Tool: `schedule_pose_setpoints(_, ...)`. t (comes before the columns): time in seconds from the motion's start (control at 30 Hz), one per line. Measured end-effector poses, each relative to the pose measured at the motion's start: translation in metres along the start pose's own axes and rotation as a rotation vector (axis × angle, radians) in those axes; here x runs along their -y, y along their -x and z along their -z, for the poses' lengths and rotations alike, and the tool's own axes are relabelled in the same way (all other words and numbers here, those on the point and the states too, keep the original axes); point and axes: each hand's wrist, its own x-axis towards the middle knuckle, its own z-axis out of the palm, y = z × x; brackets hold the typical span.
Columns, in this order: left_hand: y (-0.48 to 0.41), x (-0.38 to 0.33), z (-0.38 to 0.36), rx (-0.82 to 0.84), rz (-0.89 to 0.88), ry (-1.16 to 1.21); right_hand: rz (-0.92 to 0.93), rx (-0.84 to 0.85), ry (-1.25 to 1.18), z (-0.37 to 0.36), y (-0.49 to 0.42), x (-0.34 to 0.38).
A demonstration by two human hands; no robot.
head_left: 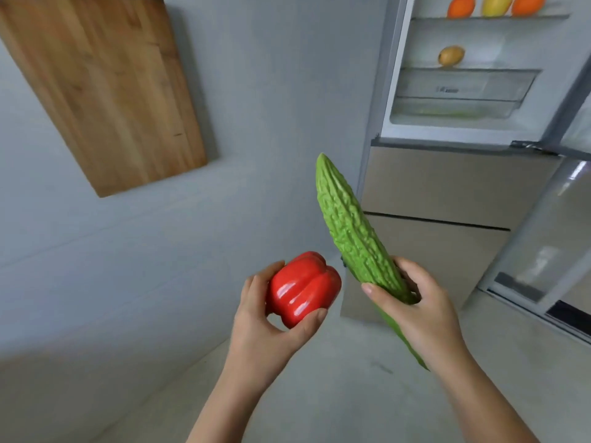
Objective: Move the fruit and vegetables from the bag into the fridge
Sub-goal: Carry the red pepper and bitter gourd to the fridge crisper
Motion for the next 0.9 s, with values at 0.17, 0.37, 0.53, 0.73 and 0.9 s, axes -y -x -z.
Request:
schedule_pose_setpoints(0.17, -0.092, 0.007, -0.019, 0.036, -0.054, 0.060, 0.004, -0.122, 0.018, 0.004, -0.068, 0.004)
schedule_pose_setpoints(0.37, -0.161, 0.001, -0.101, 0.153, -0.035, 0.190, -0.038, -0.331, 0.040, 0.066, -0.126, -0.019)
schedule_pose_setpoints(0.53, -0.215, -0.019, -0.202, 0.257, -0.088, 0.249, -0.054, -0.455, 0.113, 0.138, -0.186, -0.060)
schedule_pose_setpoints(0.73, -0.275, -0.060, -0.311, 0.283, -0.136, 0.320, -0.028, -0.481, 0.122, 0.219, -0.264, -0.080)
schedule_pose_setpoints(0.9, -0.317, -0.071, -0.366, 0.254, -0.157, 0.330, -0.002, -0.441, 0.165, 0.256, -0.327, -0.095)
